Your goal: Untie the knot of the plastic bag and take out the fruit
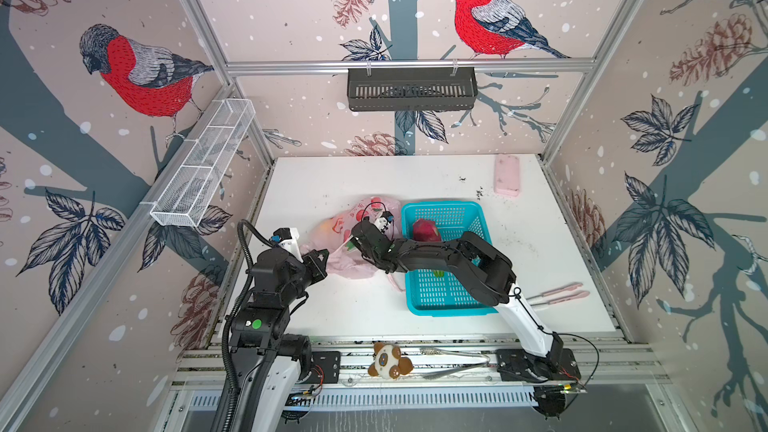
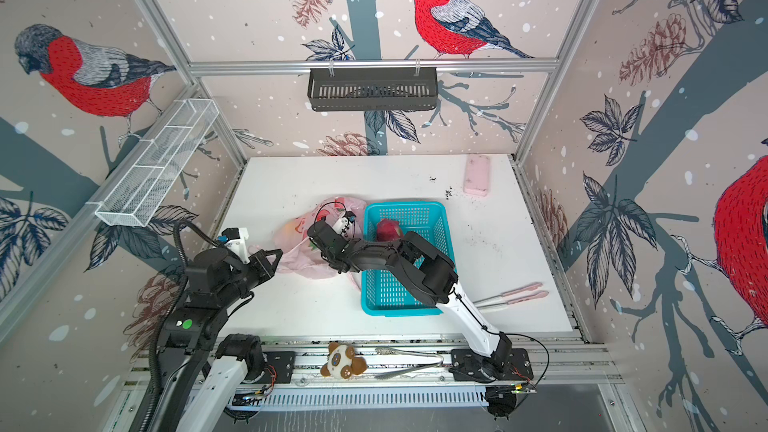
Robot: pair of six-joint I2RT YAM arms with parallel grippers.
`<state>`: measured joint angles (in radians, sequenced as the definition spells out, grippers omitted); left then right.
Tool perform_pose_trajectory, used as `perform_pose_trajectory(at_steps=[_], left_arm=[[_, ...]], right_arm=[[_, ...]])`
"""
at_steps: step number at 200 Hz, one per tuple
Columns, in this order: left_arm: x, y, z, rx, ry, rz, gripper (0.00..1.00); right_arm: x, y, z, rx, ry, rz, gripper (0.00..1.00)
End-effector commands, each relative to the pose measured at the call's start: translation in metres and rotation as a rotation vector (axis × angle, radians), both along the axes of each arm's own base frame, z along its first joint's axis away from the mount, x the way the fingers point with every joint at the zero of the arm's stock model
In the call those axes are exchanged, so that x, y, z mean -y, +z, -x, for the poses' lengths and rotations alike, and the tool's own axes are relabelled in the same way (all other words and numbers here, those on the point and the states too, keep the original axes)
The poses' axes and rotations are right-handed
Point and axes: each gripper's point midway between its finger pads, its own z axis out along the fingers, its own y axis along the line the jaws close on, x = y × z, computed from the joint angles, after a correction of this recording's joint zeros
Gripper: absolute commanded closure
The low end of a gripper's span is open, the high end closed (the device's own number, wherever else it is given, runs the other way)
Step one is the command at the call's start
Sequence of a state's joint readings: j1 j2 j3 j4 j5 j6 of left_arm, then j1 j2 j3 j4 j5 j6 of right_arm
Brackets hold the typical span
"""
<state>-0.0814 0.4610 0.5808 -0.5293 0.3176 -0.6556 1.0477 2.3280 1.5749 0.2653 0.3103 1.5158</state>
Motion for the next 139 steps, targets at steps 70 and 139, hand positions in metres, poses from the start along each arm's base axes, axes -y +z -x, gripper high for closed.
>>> perform_pose_trajectory(at_steps=[70,139], left_arm=[[-0.003,0.001,-0.007,0.022,0.027,0.004,1.00],[-0.011,-0.009,-0.014,0.021,0.080,0.001,1.00]], right_arm=[[0.002,0.001,0.012,0.013,0.074,0.019,0.79],[0.003,0.003,0.028,0.017,0.170,0.062,0.84]])
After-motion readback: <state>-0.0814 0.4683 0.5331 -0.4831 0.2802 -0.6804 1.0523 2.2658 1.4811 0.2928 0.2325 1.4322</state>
